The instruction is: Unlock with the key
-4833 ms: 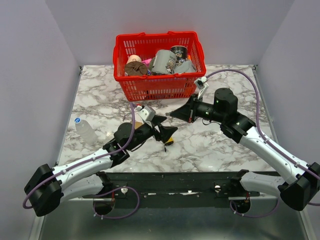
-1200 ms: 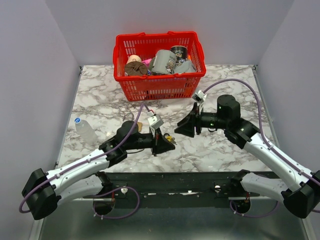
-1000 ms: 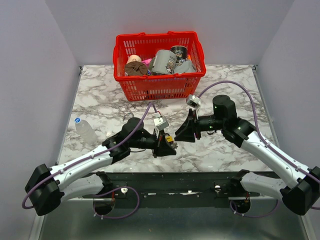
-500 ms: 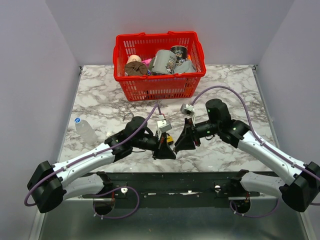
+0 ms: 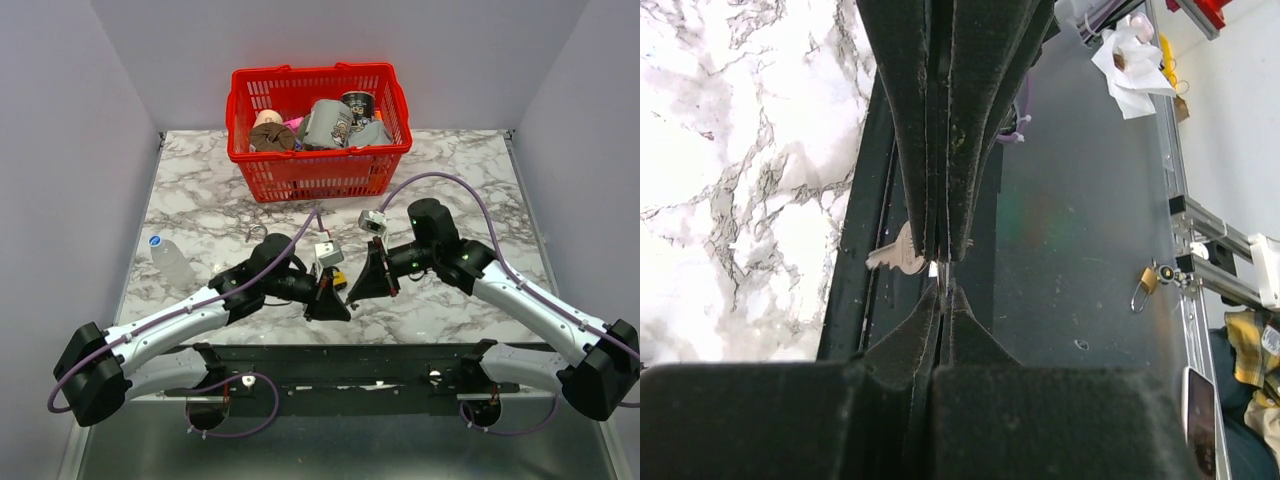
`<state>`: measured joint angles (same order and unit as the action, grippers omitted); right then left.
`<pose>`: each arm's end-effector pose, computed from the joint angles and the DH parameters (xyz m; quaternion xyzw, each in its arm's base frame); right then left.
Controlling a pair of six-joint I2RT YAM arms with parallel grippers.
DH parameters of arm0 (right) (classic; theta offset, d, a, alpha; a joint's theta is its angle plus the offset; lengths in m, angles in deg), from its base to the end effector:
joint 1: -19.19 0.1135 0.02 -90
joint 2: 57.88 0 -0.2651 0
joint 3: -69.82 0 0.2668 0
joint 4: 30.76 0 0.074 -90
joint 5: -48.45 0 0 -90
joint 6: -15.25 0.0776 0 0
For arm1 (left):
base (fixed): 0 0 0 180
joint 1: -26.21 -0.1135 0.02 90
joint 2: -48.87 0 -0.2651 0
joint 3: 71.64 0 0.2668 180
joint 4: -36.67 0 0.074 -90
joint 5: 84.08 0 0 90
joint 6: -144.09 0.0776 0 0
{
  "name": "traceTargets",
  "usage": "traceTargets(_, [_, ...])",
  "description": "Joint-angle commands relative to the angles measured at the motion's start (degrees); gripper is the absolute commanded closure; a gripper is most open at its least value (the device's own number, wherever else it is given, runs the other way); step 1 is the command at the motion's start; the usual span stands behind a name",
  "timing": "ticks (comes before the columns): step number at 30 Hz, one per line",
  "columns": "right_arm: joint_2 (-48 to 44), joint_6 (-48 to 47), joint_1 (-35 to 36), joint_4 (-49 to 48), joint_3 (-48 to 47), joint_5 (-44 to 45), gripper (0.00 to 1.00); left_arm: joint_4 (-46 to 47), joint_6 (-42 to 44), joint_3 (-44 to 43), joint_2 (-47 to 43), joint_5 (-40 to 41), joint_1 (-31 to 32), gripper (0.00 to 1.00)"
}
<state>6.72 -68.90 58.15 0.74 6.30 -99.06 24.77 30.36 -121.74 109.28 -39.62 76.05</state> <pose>0.1692 0.2210 0.2857 -0.4406 0.6712 0.5506 0.2285 0.1321 -0.2424 0.2478 0.3831 0.6968 -0.5652 0.2195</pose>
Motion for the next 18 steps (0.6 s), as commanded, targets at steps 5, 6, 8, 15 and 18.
traceTargets(5, [-2.1,5.4,0.3,-7.1,3.1,5.6,1.00,0.0,1.2,-1.6,-5.3,8.1,-0.8,0.54])
traceTargets(6, [-2.6,6.3,0.3,-9.3,3.5,6.5,0.99,-0.4,1.2,-1.5,-6.5,8.7,-1.1,0.46])
traceTargets(8, [-3.4,8.4,0.2,-11.1,4.6,9.3,0.99,-0.9,0.7,-0.4,-8.1,10.6,-1.7,0.27])
traceTargets(15, [-8.9,10.6,-0.3,-17.4,6.6,16.5,0.99,10.3,-7.5,8.2,-20.9,17.6,-1.9,0.17])
traceTargets(18, [-11.0,16.4,-0.3,-31.1,9.7,15.6,0.99,24.3,-14.5,13.6,-23.6,23.1,-1.9,0.17])
